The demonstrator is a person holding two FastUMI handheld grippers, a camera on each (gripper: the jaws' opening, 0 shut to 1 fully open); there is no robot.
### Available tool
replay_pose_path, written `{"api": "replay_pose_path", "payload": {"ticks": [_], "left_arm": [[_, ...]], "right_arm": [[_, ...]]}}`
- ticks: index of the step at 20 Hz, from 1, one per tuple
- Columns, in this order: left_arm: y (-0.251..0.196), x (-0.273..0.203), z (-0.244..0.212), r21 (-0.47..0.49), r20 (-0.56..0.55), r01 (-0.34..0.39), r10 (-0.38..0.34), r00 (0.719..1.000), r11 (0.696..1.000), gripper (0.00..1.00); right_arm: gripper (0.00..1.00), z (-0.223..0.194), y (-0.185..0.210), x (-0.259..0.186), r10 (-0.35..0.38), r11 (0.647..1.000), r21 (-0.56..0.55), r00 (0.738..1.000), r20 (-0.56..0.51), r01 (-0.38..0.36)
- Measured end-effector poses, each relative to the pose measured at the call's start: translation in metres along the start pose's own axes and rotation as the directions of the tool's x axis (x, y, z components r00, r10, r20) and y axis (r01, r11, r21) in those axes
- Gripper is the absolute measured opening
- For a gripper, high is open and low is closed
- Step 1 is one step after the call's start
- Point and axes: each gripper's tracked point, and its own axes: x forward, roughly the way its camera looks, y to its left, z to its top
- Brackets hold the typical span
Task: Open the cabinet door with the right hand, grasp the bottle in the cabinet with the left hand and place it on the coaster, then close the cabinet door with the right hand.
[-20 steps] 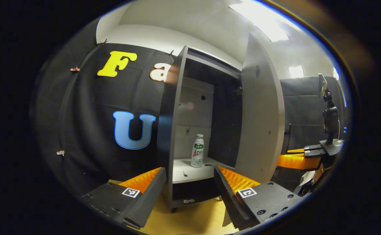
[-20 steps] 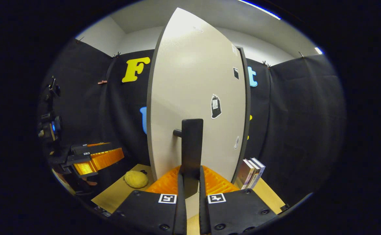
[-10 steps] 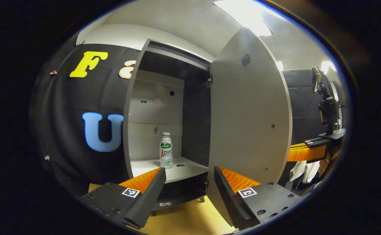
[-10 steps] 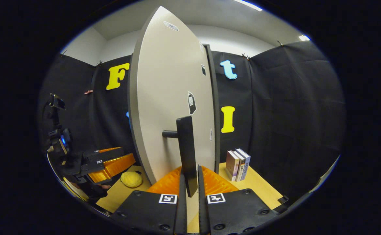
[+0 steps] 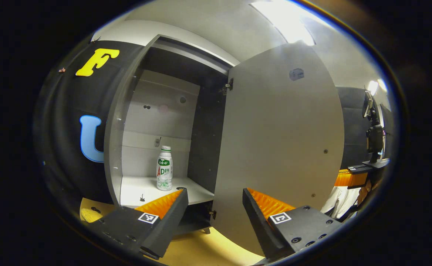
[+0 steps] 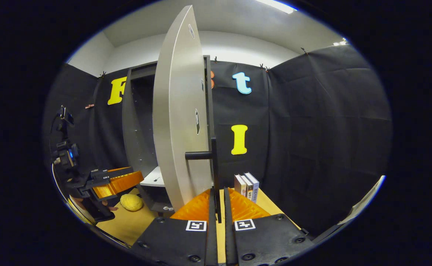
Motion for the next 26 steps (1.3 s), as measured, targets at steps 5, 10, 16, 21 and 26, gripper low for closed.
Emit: {"api": "replay_pose_path", "payload": {"ticks": [5,10,16,21,26], "left_arm": [[-0.003,0.021,-0.003,0.010,-0.004,-0.067,0.067,0.998,0.998,0.93],[0.038,0.055,-0.002,0.076,0.011,-0.213,0.212,0.977,0.974,0.93],[0.104,0.122,-0.001,0.059,0.036,-0.362,0.361,0.932,0.930,0.93],[0.153,0.197,-0.026,0.046,-0.016,-0.409,0.410,0.912,0.911,0.93],[0.204,0.253,-0.047,-0.026,-0.063,-0.461,0.459,0.886,0.887,0.93]], "right_arm": [[0.13,0.000,-0.016,0.004,0.048,0.999,0.001,0.999,0.000,-0.048],[0.13,0.001,-0.035,0.003,0.061,0.998,0.019,0.998,0.014,-0.062],[0.13,0.003,-0.038,-0.016,0.121,0.992,0.037,0.993,0.011,-0.121],[0.13,0.004,-0.061,-0.036,0.052,0.998,0.029,0.999,0.002,-0.052],[0.13,0.011,-0.066,-0.043,0.015,0.999,0.033,1.000,0.023,-0.015]]}}
